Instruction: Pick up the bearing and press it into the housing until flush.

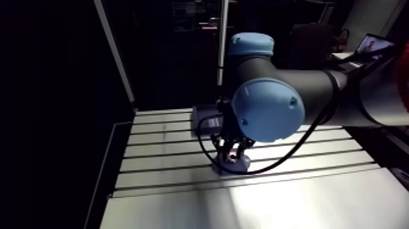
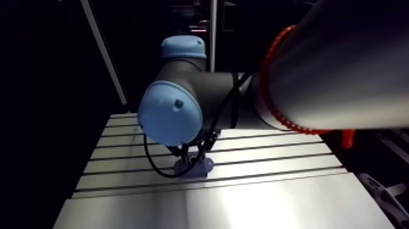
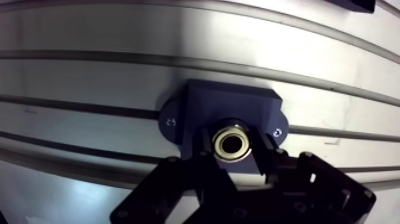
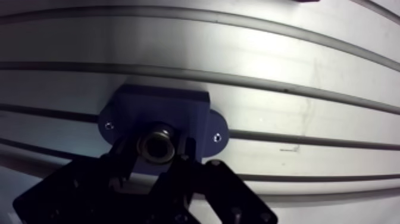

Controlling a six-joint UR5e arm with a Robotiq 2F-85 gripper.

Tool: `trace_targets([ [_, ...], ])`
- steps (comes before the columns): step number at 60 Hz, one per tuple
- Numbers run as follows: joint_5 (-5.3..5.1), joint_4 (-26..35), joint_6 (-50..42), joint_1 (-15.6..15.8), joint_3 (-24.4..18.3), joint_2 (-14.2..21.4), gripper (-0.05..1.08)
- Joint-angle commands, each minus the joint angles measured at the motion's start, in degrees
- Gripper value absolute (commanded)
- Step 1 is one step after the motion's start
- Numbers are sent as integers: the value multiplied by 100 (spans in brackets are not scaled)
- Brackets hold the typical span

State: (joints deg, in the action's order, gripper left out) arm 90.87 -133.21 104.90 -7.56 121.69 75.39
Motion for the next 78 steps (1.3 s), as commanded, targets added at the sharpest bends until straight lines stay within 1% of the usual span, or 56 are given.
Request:
trace_targets([
  [1,-3,0,0,8,0,-3,77],
  [60,3,-35,1,8,9,-29,76],
  [61,5,-35,0,8,9,-29,75],
  [62,5,-35,0,8,9,-29,71],
  [64,5,-35,0,8,9,-29,71],
  [65,12,-35,-8,8,9,-29,54],
  [66,12,-35,-8,8,9,-29,54],
  [67,6,-35,-1,8,9,-29,29],
  [68,5,-35,0,8,9,-29,7],
  [69,5,-35,0,8,9,-29,7],
  [70,5,-35,0,8,9,-29,2],
  [78,-4,-44,0,17,18,-13,0],
])
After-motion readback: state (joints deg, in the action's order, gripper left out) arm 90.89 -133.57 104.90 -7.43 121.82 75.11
